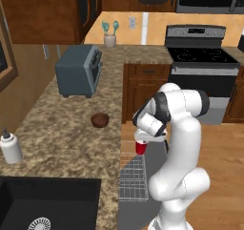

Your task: Pick up the cup and bowl from the counter, place them in the dishwasher, and close the dishwasher door.

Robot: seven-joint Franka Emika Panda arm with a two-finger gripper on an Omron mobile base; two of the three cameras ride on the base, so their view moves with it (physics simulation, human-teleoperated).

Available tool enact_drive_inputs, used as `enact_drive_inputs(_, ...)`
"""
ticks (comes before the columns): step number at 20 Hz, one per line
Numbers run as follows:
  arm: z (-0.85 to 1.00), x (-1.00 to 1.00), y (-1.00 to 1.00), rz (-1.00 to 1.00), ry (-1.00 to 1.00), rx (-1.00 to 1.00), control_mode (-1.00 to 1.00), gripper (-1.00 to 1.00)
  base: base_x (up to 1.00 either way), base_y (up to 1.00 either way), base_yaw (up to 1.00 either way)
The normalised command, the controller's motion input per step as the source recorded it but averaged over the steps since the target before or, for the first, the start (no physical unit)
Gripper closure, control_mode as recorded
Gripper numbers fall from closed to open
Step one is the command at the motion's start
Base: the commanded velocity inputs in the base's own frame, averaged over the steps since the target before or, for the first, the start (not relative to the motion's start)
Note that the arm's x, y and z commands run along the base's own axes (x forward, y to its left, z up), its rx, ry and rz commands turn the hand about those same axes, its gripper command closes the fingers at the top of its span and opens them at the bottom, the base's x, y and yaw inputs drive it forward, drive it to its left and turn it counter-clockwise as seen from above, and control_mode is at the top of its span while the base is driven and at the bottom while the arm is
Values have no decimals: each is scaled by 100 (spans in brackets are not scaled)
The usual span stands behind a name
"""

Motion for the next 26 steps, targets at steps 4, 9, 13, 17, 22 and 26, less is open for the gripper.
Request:
enact_drive_inputs(4,-55,55,-1,5,0,0,-100,100,0,0,0)
enact_drive_inputs(9,-51,50,0,1,0,0,-100,100,0,0,0)
enact_drive_inputs(13,-55,54,0,0,0,0,-100,100,0,0,0)
enact_drive_inputs(17,-68,44,0,1,0,0,-100,100,0,0,0)
enact_drive_inputs(22,-65,37,0,1,0,0,-100,100,0,0,0)
enact_drive_inputs(26,-64,35,0,1,0,0,-100,100,0,0,0)
